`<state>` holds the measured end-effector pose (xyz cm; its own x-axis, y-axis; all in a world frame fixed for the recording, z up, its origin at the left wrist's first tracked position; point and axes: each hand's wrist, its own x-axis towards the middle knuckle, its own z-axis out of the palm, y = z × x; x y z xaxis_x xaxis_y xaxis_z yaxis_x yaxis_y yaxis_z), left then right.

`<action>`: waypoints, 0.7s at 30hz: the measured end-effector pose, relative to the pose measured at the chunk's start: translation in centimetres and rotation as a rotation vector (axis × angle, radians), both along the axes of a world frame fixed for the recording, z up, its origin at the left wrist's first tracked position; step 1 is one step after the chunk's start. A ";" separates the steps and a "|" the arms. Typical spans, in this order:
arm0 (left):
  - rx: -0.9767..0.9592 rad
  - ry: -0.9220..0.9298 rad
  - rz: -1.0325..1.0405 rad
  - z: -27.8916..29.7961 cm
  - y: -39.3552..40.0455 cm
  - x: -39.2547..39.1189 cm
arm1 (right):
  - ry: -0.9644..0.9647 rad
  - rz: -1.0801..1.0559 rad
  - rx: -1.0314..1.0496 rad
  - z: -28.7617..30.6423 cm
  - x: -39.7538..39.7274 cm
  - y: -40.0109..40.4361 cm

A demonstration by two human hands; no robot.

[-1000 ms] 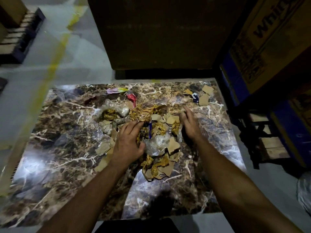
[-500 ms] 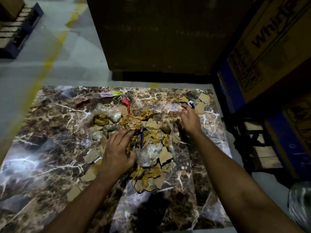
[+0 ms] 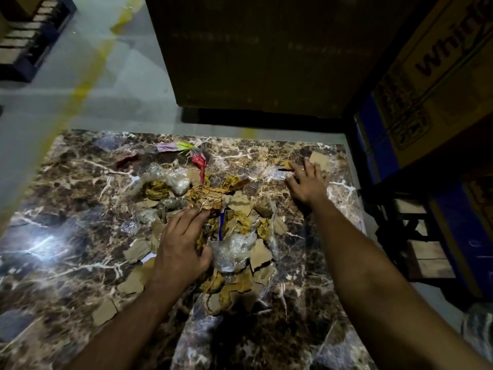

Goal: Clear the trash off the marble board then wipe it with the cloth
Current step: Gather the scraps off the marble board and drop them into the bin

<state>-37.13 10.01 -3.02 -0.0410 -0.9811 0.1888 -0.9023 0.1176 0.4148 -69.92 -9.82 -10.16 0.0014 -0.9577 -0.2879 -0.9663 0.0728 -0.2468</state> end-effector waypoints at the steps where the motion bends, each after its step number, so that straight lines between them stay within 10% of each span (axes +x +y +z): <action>1: 0.002 0.003 -0.003 0.0 0.0 0.0 | -0.015 0.021 -0.029 -0.1 0.8 0.9; 8: 0.028 0.015 -0.015 0.1 0.2 0.1 | -0.558 0.046 -0.085 1.0 6.7 7.7; 12: 0.062 0.021 -0.029 0.1 0.1 0.3 | -1.016 -0.325 -0.123 3.2 7.4 7.2; 21: 0.089 0.051 -0.032 0.0 0.4 0.6 | -0.959 -0.315 0.122 3.9 11.3 8.4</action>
